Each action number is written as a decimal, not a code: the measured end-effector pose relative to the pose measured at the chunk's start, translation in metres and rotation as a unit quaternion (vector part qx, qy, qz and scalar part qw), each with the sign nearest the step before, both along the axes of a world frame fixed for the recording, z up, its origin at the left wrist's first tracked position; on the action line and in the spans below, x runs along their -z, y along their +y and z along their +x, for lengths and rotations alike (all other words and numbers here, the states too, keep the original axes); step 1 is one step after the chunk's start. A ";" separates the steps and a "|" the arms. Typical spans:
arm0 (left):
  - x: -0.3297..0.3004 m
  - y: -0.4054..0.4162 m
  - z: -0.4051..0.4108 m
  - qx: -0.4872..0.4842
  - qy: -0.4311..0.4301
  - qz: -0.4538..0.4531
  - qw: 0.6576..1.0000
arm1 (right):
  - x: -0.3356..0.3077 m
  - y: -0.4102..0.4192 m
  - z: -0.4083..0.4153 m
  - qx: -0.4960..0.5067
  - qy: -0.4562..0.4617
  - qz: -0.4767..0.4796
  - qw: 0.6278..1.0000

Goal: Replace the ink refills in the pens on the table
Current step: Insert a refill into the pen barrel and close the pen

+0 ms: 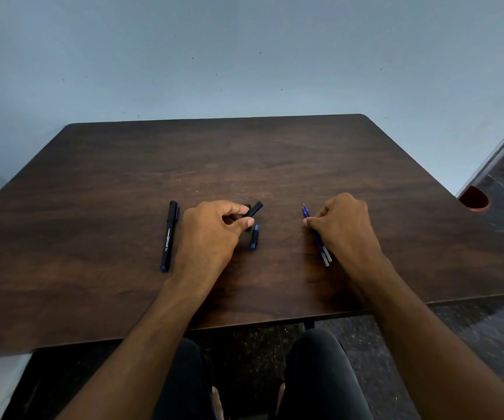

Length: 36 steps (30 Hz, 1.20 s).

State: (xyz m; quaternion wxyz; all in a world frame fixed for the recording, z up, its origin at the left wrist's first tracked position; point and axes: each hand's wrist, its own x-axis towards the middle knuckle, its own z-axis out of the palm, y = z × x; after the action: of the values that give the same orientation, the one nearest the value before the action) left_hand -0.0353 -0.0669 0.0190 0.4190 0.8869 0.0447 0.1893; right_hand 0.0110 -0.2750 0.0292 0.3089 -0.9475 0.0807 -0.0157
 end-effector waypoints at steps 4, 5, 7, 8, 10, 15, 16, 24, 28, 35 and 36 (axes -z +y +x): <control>-0.002 0.003 -0.002 -0.004 -0.001 0.003 1.000 | 0.001 0.000 -0.002 0.000 -0.016 0.003 1.000; -0.003 0.004 -0.003 -0.005 -0.002 0.003 1.000 | 0.000 0.000 -0.001 0.000 -0.017 0.000 1.000; -0.004 0.007 -0.004 -0.007 -0.006 -0.003 1.000 | 0.000 0.001 -0.001 0.000 -0.017 -0.003 1.000; -0.005 0.008 -0.004 -0.010 -0.007 -0.005 1.000 | 0.000 0.001 -0.002 0.000 -0.020 -0.002 1.000; -0.007 0.012 -0.004 -0.014 -0.010 -0.003 1.000 | -0.001 0.001 -0.003 0.000 -0.038 0.001 0.999; -0.013 0.031 -0.008 -0.047 -0.020 -0.003 0.999 | -0.016 0.014 -0.014 -0.056 -0.092 0.013 0.994; -0.013 0.035 -0.011 -0.055 -0.021 -0.005 0.998 | -0.020 0.021 -0.018 -0.077 -0.086 0.020 0.993; -0.008 0.060 -0.027 -0.086 -0.025 -0.012 0.996 | -0.032 0.106 -0.019 -0.181 0.047 0.007 0.982; -0.005 0.065 -0.033 -0.097 -0.023 -0.016 0.995 | -0.023 0.138 -0.014 -0.162 0.019 -0.047 0.986; -0.003 0.065 -0.038 -0.086 -0.026 -0.031 0.996 | -0.013 0.156 -0.004 -0.149 0.026 -0.105 0.983; -0.003 0.065 -0.038 -0.084 -0.024 -0.029 0.996 | -0.012 0.157 -0.002 -0.148 0.038 -0.108 0.982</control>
State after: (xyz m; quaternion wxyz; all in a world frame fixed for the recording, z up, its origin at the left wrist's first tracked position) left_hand -0.0736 -0.0021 0.0220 0.4281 0.8626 0.1148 0.2440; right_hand 0.0091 -0.1180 0.0414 0.2007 -0.9767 -0.0509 0.0573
